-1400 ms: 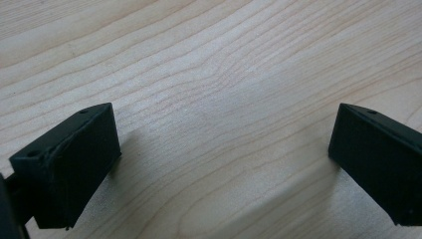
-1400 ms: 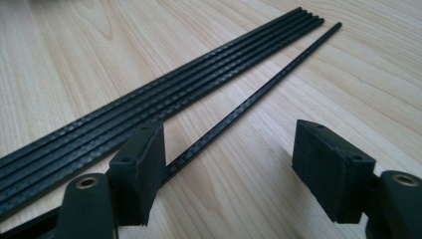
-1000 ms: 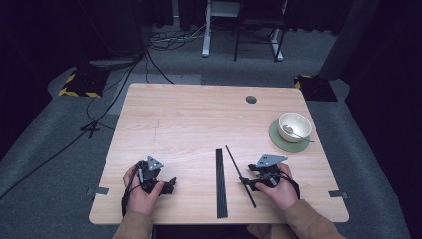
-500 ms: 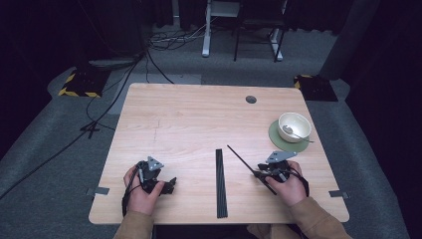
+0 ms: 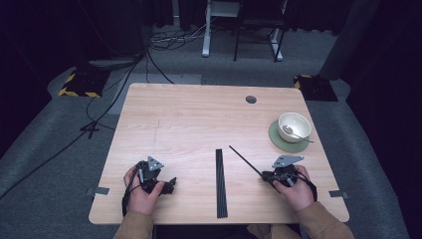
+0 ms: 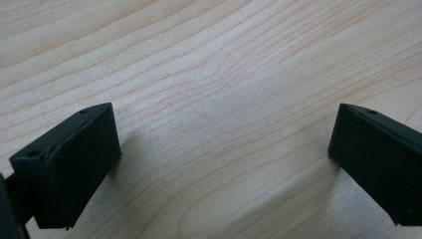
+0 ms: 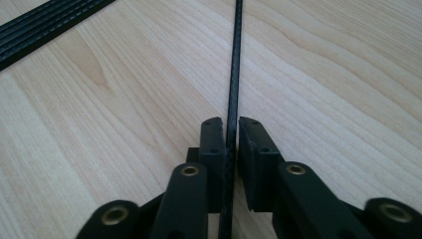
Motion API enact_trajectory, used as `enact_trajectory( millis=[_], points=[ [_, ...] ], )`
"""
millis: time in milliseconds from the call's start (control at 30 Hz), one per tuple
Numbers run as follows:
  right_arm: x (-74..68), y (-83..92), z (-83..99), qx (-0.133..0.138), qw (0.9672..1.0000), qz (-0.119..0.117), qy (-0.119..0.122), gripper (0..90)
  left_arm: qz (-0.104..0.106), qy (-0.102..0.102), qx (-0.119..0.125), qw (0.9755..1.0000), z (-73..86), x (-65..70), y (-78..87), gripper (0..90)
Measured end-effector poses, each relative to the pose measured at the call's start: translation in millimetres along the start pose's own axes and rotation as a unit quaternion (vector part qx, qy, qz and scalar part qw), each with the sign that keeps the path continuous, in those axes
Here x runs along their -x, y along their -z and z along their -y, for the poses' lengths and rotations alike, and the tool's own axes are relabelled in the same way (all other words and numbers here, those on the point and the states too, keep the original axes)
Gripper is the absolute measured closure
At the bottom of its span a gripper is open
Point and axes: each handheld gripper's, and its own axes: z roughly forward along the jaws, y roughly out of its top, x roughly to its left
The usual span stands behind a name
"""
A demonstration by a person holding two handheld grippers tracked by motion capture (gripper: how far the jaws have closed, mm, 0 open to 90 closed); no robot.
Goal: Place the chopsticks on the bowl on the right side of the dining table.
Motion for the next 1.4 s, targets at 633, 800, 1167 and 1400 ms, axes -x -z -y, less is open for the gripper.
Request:
enact_trajectory(
  millis=[633,800,1167,1400],
  points=[
    [12.0,-1.1,-0.1,0.007,0.9981,-0.003,-0.061,86.5,0.000,0.000,0.000,1.0000,0.0,0.0,0.0,0.1],
    [13.6,2.6,0.8,0.018,0.9977,0.000,-0.065,86.4,0.000,0.000,0.000,1.0000,0.0,0.0,0.0,0.1],
    [11.7,23.9,-10.5,0.032,0.9983,-0.001,-0.048,86.5,0.000,0.000,0.000,1.0000,0.0,0.0,0.0,0.1],
    [10.6,38.3,-16.9,0.051,0.9981,0.005,-0.035,86.5,0.000,0.000,0.000,1.0000,0.0,0.0,0.0,0.1]
  ],
)
